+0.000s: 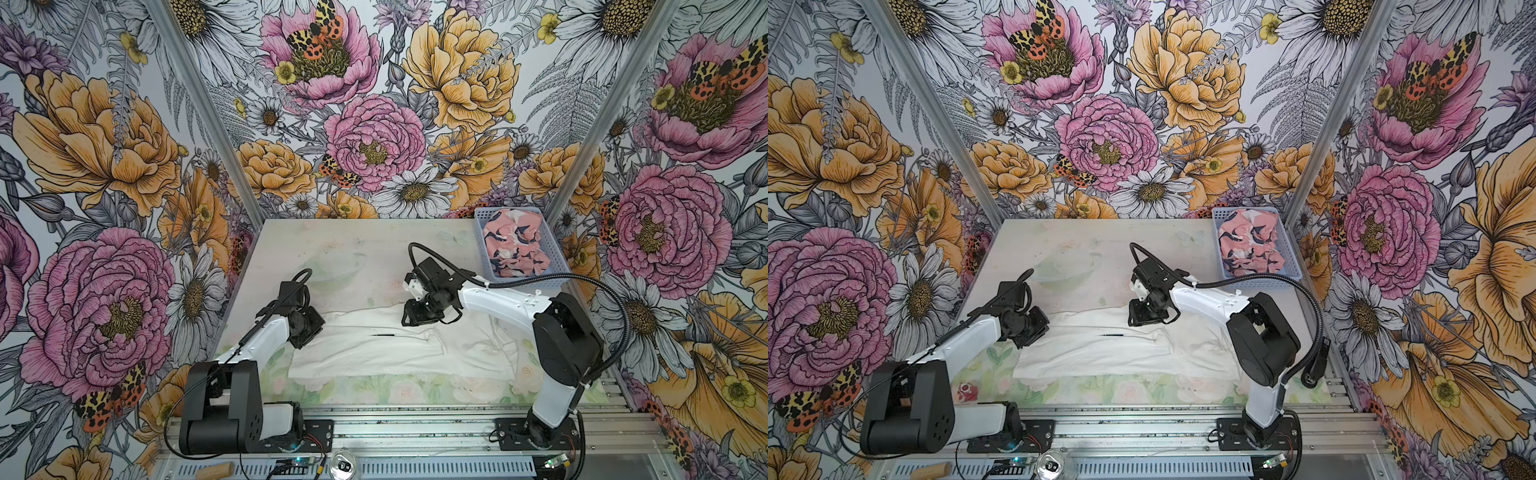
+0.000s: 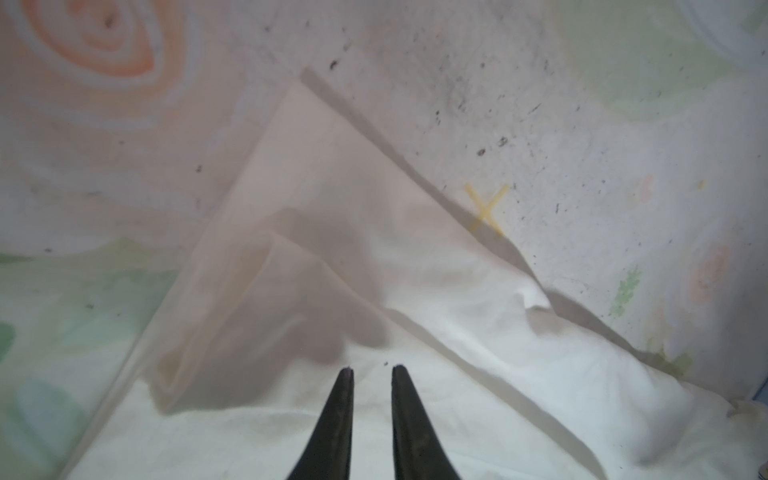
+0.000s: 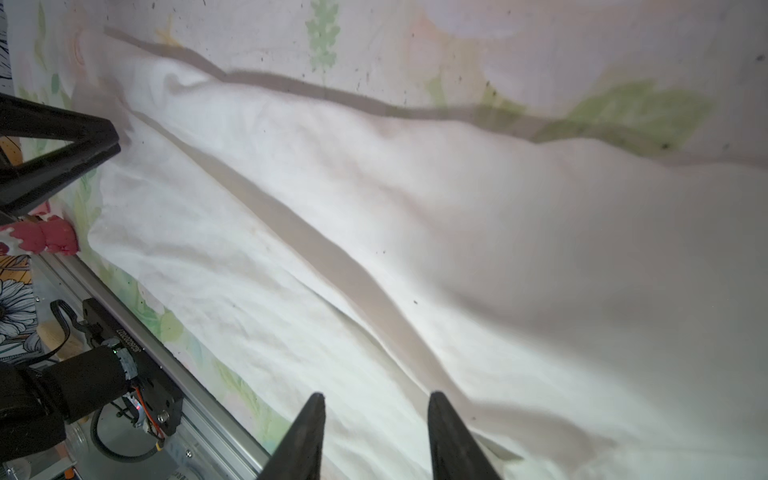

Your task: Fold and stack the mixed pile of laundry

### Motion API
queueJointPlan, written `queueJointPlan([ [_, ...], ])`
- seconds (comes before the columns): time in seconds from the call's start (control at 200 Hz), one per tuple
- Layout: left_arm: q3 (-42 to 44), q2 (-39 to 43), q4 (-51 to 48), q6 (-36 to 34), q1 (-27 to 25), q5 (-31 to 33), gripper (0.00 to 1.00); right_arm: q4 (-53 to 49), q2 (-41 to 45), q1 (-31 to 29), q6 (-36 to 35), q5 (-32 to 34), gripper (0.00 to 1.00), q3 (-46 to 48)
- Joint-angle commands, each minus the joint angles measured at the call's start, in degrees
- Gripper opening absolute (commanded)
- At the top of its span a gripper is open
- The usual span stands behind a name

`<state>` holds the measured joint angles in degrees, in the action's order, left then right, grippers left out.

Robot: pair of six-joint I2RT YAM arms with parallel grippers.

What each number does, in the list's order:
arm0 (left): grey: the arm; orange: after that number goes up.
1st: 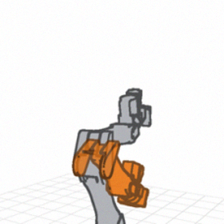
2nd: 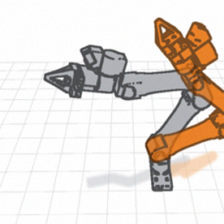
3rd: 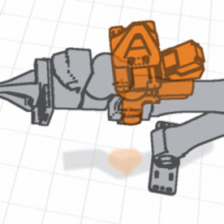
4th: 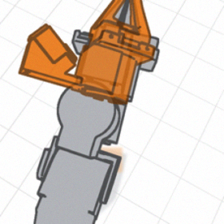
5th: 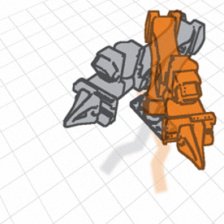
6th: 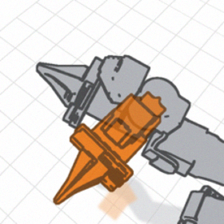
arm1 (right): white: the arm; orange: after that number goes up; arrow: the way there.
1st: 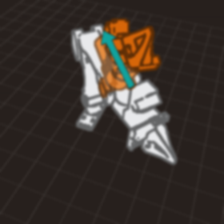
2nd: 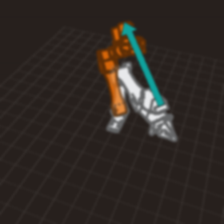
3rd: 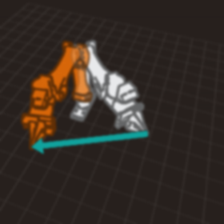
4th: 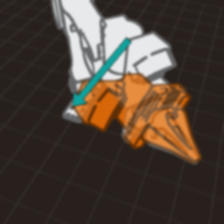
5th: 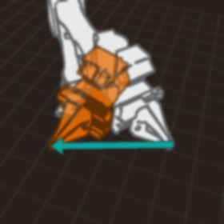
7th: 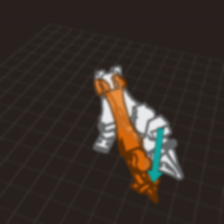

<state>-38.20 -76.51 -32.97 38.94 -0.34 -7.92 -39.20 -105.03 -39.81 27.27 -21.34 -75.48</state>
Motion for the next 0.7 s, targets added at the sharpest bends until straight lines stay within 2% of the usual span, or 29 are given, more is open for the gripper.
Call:
queueJointPlan([
  [0.0, -1.36, -2.06, 3.08, -1.26, -0.63, 1.11, 0.19, 1.87, -4.33, -0.13, -1.06, 0.62, 0.43, -2.55],
  [0.18, -1.38, -2.9, 3.33, -1.19, -0.55, 1.92, 0.19, 2.81, -8.21, -1.51, -0.72, -2.41, 0.43, -4.45],
  [0.41, -1.29, 0.04, 3.2, -0.69, 0.16, 2.75, 0.19, 2.81, -7.85, -5.32, 0.13, -5.74, 0.42, -3.0],
  [0.515, -2.43, -1.36, 3.22, -0.91, -0.34, 2.22, 0.19, 2.81, -6.65, -7.56, 0.41, -6.04, 0.42, -1.46],
  [0.691, -4.75, -4.7, 3.97, -1.19, -2.67, 2.04, 0.19, 2.77, -6.09, -8.05, 0.34, -5.73, 0.42, -0.45],
])
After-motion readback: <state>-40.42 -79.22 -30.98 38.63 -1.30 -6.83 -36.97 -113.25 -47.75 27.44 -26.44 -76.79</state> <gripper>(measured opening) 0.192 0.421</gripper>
